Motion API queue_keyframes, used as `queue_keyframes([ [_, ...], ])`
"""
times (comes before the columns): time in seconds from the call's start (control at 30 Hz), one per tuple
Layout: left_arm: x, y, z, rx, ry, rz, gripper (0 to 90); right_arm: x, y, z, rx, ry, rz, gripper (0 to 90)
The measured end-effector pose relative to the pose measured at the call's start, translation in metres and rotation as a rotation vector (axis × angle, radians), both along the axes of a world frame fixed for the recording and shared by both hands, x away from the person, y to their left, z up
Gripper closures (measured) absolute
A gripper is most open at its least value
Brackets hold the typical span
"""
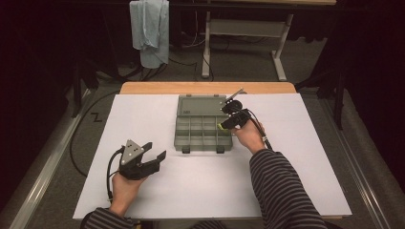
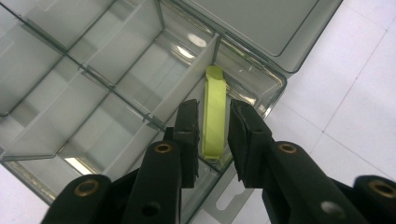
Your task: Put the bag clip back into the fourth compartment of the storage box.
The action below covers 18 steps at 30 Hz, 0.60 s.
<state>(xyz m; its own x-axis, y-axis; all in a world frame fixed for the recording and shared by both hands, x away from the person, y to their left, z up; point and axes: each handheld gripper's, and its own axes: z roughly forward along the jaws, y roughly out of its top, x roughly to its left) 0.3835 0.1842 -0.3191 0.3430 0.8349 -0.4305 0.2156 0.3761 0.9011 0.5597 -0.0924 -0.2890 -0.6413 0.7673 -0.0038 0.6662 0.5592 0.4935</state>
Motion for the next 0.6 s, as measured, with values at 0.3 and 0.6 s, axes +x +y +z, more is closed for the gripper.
queue_keyframes([
  [0.3,0.001,0.003,0.001,-0.014,0.0,-0.001,37.6,-0.008,0.001,0.003,0.03,0.005,0.035,74.2],
  [0.6,-0.003,0.001,0.001,-0.002,-0.013,-0.002,37.8,-0.02,-0.008,0.006,0.057,-0.008,0.042,73.4],
])
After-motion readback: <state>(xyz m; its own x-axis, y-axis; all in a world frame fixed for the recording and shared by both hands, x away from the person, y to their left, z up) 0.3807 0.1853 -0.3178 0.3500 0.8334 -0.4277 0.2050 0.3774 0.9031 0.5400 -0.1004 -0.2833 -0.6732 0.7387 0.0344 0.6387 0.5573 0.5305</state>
